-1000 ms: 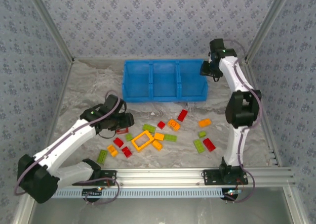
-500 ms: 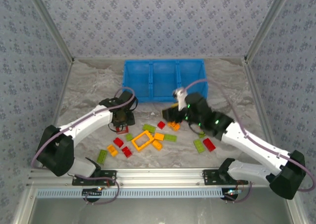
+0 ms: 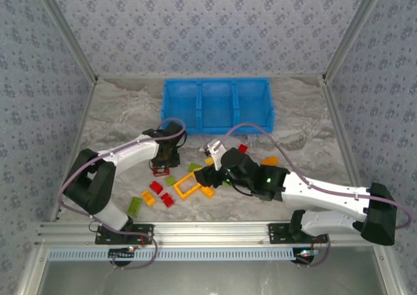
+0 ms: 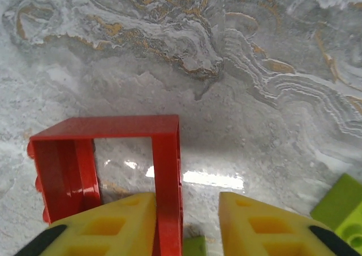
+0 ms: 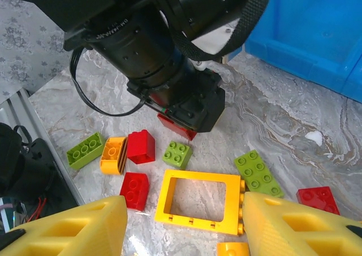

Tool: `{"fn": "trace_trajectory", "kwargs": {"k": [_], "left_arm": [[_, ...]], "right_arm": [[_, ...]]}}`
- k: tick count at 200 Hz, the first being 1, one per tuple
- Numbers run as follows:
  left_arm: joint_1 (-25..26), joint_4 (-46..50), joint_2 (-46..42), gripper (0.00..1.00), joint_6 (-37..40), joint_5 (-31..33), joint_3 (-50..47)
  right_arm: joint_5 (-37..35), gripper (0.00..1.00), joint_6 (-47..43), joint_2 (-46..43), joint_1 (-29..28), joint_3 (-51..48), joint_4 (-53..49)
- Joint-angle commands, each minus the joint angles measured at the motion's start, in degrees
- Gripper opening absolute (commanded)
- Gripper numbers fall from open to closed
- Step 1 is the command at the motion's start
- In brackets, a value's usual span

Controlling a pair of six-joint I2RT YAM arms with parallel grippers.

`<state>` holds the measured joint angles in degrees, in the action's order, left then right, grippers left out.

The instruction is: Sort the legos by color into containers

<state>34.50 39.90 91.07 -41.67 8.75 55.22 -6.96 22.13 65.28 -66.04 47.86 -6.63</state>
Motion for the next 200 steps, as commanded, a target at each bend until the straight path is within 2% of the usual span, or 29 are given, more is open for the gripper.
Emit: {"fn": "trace_trajectory", "kwargs": {"k": [1,26,72,85,107,133,163,200], "left_arm": [[-0.18,-0.02,0.97,0.30,0.63,2.15,0.42],[-0.22,-0.42,1.08,0.27,1.01,2.59,-0.38],[0.64,1.79,-0.07,0.00,2.12,4.78,1.33],[1.43,5.03,-1.00,0.00,2.50,5.97,4.04],[3.08,11.98,-2.75,0.00,3.12,5.97,12.40],[3.91,17.54,-1.28,0.00,5.66,4.16,26.71],[2.75,20.53,7.46,0.00,10.71,4.48,43.19],[-2.55,19.34,20.77,0.00,14.94,1.90,58.49]], "right_arm": [[-1.70,0.58,0.90,0.95,-0.36,2.63,-0.73],[-2.00,0.58,1.75,1.32,-0.32,2.34,-0.62],[-2.82,0.57,2.04,1.72,-0.30,2.91,-0.74],[-3.55,0.57,2.17,1.53,-0.26,3.41,-1.25],[-5.88,0.57,2.27,0.18,-0.34,4.34,-1.09],[-10.68,0.57,0.71,-2.01,-0.33,4.45,1.81],[-15.98,0.58,-3.08,-2.69,0.23,4.85,7.06],[-17.65,0.58,-5.34,-1.11,2.07,7.23,10.14]]}}
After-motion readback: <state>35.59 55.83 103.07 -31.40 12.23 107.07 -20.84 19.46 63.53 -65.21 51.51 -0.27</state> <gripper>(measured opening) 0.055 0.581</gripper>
